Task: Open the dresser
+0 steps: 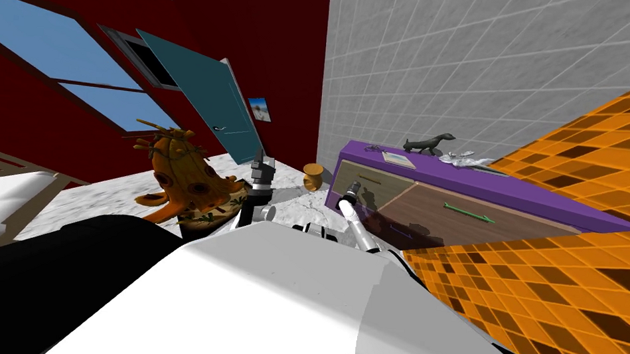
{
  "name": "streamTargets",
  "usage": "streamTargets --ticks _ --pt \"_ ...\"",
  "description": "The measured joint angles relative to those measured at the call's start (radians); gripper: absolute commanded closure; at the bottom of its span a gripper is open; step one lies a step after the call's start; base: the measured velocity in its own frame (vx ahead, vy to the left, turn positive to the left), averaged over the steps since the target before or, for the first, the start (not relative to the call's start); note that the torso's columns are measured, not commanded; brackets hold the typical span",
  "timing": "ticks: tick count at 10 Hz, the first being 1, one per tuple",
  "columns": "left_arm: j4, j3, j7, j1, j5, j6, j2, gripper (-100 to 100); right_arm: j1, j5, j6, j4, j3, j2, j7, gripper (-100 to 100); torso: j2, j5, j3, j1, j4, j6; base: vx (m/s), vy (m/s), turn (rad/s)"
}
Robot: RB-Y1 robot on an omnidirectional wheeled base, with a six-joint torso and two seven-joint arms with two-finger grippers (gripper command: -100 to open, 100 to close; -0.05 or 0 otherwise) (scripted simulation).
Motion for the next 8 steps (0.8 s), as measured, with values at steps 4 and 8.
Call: streamTargets --ticks 4,8 --pt "0.0 0.001 0.0 0.001 0.0 0.0 0.0 0 -0.01 -0.021 -0.006 -0.008 -0.002 0.003 -0.044 -100 -0.008 -0.001 -0.005 -0.004 -0.002 0.0 0.112 -0.122 0.042" --pt "0.0 0.0 0.0 0.0 0.0 0.0 0.0 0 -0.018 -0.038 -0.011 -0.019 -0.005 0.005 -0.077 100 0.004 0.002 0.003 0.005 0.001 0.0 0.045 -0.052 0.014"
